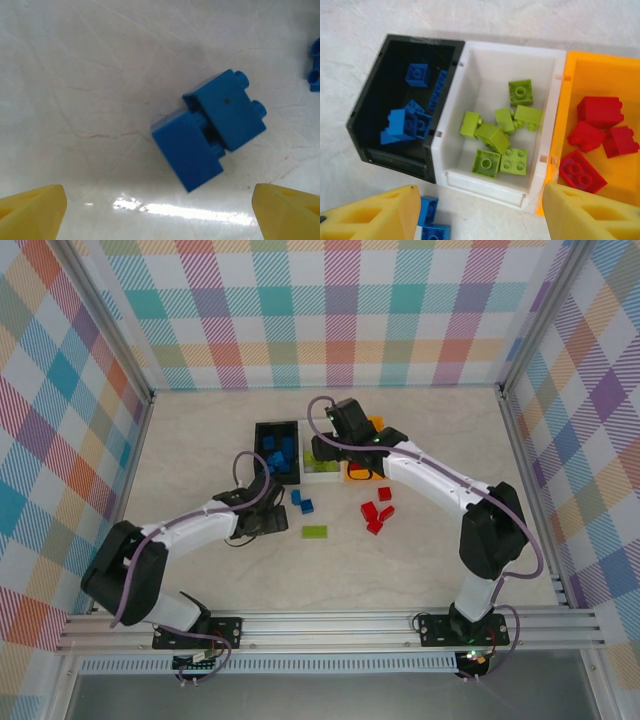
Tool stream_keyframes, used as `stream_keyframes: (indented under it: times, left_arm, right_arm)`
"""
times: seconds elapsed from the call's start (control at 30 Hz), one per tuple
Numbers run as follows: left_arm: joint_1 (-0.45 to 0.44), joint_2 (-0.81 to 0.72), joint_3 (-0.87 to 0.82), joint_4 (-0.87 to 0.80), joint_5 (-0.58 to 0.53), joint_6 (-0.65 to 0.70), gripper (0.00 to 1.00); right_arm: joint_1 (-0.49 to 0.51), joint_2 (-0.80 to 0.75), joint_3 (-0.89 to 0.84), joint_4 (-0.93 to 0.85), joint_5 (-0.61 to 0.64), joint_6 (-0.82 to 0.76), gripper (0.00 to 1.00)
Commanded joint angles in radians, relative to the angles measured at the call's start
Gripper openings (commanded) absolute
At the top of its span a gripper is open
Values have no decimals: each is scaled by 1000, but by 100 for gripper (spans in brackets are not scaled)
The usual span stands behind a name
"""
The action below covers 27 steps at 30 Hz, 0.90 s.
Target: Sort the legos into containers by color
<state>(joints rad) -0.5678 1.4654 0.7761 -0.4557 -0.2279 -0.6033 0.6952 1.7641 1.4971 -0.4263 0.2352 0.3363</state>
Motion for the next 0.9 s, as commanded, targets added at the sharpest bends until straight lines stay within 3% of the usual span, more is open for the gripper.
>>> stream_keyframes:
  times: [0.0,0.2,0.53,0.67,0.87]
  left_arm:
    - [11,70,48,40,-9,36,93]
    - [11,158,76,79,-1,65,78]
    - [-66,73,46,170,156,96,46]
    - [-78,35,37,103,110,63,49]
    - [-69,52,42,43,4,74,72]
  right_arm:
    - [0,-17,-21,25,19,19,66]
    - [-5,-31,-35,29,24,17,66]
    - [-16,-28,-43,36,15,26,66]
    - [-15,-23,-44,35,4,32,66]
    - [-16,-25,-55,39,1,35,66]
